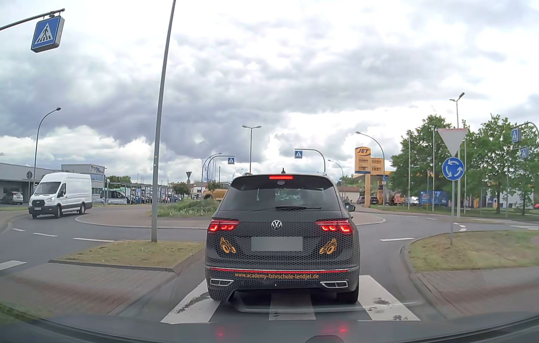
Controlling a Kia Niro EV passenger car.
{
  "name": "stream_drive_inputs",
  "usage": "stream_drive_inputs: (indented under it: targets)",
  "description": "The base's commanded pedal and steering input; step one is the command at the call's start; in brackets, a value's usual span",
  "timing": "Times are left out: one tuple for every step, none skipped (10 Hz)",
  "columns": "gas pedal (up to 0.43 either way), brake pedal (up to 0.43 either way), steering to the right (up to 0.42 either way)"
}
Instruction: Follow the waypoints while adhering to traffic rules and regulations
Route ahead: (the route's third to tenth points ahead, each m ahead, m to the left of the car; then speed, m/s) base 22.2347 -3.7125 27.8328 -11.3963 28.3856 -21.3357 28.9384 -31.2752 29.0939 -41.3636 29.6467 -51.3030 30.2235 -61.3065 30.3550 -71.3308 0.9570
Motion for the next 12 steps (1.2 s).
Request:
stream_drive_inputs:
  targets:
    - [0.000,0.250,0.001]
    - [0.000,0.250,0.001]
    - [0.000,0.232,0.001]
    - [0.000,0.207,0.001]
    - [0.000,0.189,0.001]
    - [0.000,0.183,0.001]
    - [0.000,0.165,0.001]
    - [0.000,0.146,0.001]
    - [0.000,0.122,0.000]
    - [0.000,0.110,0.001]
    - [0.000,0.091,0.001]
    - [0.000,0.061,0.001]
